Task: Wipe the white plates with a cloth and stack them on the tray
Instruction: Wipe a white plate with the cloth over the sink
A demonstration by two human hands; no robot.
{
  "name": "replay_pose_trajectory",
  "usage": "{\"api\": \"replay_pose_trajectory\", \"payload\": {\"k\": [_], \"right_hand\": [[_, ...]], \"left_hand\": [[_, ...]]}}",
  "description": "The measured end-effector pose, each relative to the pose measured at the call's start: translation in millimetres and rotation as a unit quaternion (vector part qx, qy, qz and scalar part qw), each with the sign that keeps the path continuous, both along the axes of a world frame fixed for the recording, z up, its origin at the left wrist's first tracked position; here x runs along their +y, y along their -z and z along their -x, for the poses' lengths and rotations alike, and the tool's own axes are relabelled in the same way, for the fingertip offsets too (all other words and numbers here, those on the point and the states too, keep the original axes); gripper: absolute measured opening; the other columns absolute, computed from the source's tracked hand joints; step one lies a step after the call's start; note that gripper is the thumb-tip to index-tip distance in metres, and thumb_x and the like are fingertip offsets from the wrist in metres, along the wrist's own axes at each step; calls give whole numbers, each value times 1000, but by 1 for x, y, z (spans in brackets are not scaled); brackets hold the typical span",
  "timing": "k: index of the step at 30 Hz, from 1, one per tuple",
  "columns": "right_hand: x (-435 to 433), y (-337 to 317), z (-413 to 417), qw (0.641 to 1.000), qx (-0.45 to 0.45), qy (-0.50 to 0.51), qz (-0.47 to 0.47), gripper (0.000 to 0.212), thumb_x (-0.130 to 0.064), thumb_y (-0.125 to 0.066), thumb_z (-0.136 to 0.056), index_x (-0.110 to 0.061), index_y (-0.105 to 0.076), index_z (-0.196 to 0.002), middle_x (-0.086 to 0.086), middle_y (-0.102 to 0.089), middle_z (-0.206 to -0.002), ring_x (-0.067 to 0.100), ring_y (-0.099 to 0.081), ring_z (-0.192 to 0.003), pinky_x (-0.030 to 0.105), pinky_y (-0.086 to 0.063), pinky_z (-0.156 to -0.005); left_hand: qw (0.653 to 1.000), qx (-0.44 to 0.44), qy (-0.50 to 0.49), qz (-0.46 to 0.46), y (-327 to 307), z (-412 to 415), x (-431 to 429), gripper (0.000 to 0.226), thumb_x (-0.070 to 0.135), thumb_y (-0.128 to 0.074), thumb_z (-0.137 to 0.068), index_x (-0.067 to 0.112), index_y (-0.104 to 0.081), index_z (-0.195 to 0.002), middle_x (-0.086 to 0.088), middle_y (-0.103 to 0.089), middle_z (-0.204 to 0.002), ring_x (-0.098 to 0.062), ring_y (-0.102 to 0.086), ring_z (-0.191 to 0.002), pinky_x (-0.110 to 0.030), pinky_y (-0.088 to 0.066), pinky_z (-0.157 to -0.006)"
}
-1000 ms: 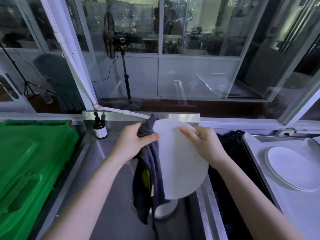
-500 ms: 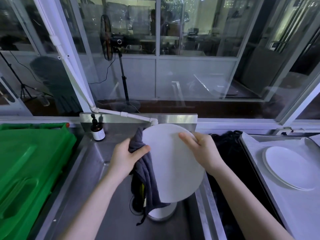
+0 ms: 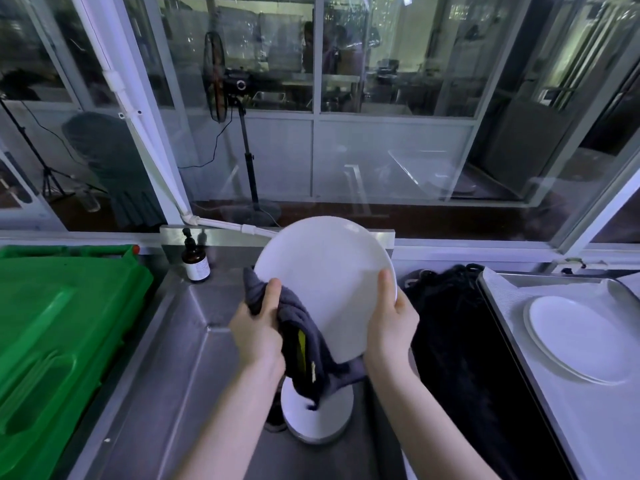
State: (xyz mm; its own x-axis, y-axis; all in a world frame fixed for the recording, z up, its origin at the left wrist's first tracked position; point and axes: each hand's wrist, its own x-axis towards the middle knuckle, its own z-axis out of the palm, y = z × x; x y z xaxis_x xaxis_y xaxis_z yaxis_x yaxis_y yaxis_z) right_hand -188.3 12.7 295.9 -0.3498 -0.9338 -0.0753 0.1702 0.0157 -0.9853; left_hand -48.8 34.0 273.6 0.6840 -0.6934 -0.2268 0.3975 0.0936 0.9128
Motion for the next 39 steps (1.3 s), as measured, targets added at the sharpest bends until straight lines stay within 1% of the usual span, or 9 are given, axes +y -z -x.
{"api": "replay_pose_trajectory", "payload": {"k": [3,6,12,17,19,22,28,34,39], "right_hand": [[-9,-3,23,991,61,-113,46,45,-46,-62,-94,-4,-60,-79,-1,-59,-70,10,-51,-65,30,-39,-64],[-31,-34,52,955,130,-249,98,17,-43,-73,-86,-28,-73,-94,-4,-76,-91,10,-69,-80,29,-50,-71],[-45,-58,36,768,480,-399,143,57,-47,-67,-89,2,-48,-67,3,-35,-62,14,-32,-59,32,-26,-57],[-33,-40,42,887,325,-302,125,60,-43,-68,-91,3,-42,-64,4,-36,-60,15,-33,-56,32,-25,-56],[-25,-29,37,968,159,-180,66,49,-43,-69,-91,-8,-49,-63,4,-41,-62,14,-38,-59,32,-29,-58],[-9,-10,12,999,-9,-33,-16,48,-48,-65,-92,-23,-49,-55,-7,-45,-58,8,-41,-56,25,-33,-55],[-18,-28,49,961,115,-240,71,26,-48,-70,-83,-25,-75,-94,-6,-75,-88,10,-68,-80,27,-50,-69],[-41,-65,36,800,415,-402,165,36,-34,-67,-94,-4,-65,-74,13,-51,-65,11,-39,-63,28,-33,-61],[-34,-51,30,792,447,-358,214,42,-27,-67,-96,-15,-56,-57,-2,-42,-50,8,-32,-54,23,-26,-53]], "left_hand": [[997,-73,15,-3,-5,-18,0,17,27,-73,-88,13,-65,-83,13,-66,-61,-12,-63,-64,-21,-50,-58],[973,-220,60,27,-18,-33,-1,16,17,-76,-84,19,-64,-75,14,-68,-63,-10,-64,-68,-20,-50,-64],[833,-488,260,12,-38,-32,-9,26,32,-88,-68,19,-67,-75,22,-64,-64,7,-51,-58,-14,-39,-56],[900,-400,169,34,-30,-29,-3,16,27,-83,-75,31,-68,-72,21,-69,-66,7,-61,-63,-14,-45,-62],[968,-227,100,30,-22,-20,3,13,29,-78,-80,27,-68,-72,15,-68,-63,-5,-63,-63,-27,-49,-69],[999,-48,12,11,-15,-1,6,15,31,-74,-86,21,-67,-78,12,-68,-66,-16,-64,-68,-38,-50,-74],[979,-193,60,21,-28,-26,1,15,18,-76,-84,19,-66,-74,11,-69,-65,-10,-65,-70,-25,-51,-68],[819,-496,285,43,-46,-26,-9,29,30,-89,-65,27,-61,-64,25,-59,-57,9,-48,-55,-12,-35,-52],[854,-441,275,16,-29,-23,-2,24,25,-88,-70,32,-65,-69,26,-66,-63,13,-56,-58,-8,-40,-56]]}}
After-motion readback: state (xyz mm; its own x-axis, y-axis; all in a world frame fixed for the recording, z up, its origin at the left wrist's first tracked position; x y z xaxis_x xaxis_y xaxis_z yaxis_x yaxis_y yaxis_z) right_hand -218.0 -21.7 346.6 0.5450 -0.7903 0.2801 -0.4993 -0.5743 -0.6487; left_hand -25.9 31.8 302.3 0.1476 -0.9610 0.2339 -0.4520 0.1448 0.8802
